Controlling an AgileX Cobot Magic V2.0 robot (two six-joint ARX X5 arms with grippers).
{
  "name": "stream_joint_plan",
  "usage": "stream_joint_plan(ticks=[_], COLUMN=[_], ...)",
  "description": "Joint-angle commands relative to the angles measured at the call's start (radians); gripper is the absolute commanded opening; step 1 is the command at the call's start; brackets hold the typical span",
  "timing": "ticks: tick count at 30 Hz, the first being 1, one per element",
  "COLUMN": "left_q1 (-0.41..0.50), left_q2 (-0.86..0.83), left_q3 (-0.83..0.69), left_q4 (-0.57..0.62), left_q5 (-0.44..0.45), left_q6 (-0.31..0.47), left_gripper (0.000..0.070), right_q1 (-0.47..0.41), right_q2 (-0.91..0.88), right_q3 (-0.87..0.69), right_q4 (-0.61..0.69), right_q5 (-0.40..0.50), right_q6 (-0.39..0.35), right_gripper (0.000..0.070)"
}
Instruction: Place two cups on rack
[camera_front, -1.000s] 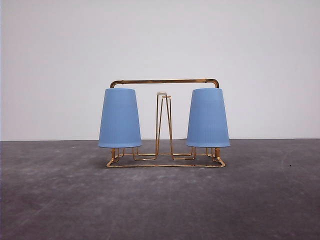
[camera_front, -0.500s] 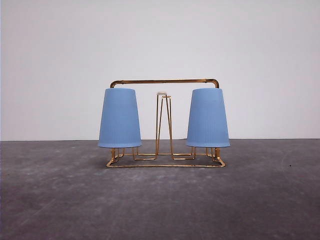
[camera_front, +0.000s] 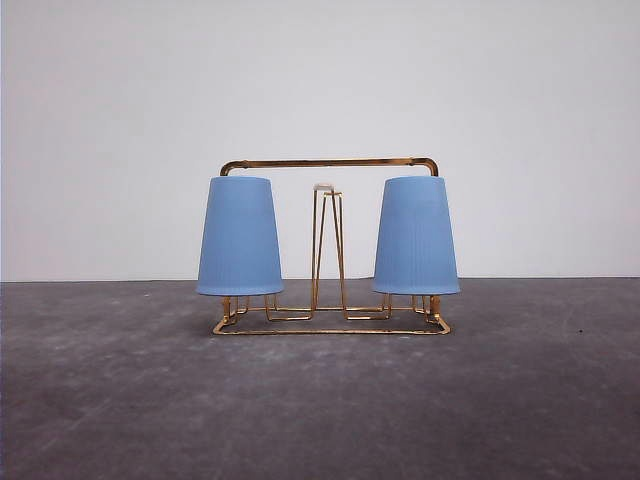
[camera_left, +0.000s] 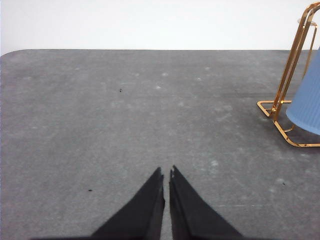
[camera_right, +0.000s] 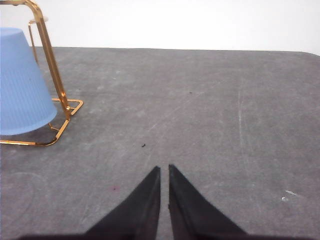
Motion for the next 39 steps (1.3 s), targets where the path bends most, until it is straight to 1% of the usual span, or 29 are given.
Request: stream_joint_plan(ticks=[1, 39], left_q1=[0.001, 0.001], left_q2=[-0.001, -0.001], left_q3=[-0.013, -0.013], left_q4=[0.015, 0.015], left_q5=[-0.001, -0.001], left_q6=[0.01, 0.01], left_gripper=[0.0, 0.0], right_q1=[0.003, 0.003], right_q2=[0.001, 0.001], right_q3=[-0.003, -0.003], right_q4=[0.01, 0.01], right_q5=[0.001, 0.001], right_q6=[-0.008, -0.008], right_gripper=[0.0026, 0.0026])
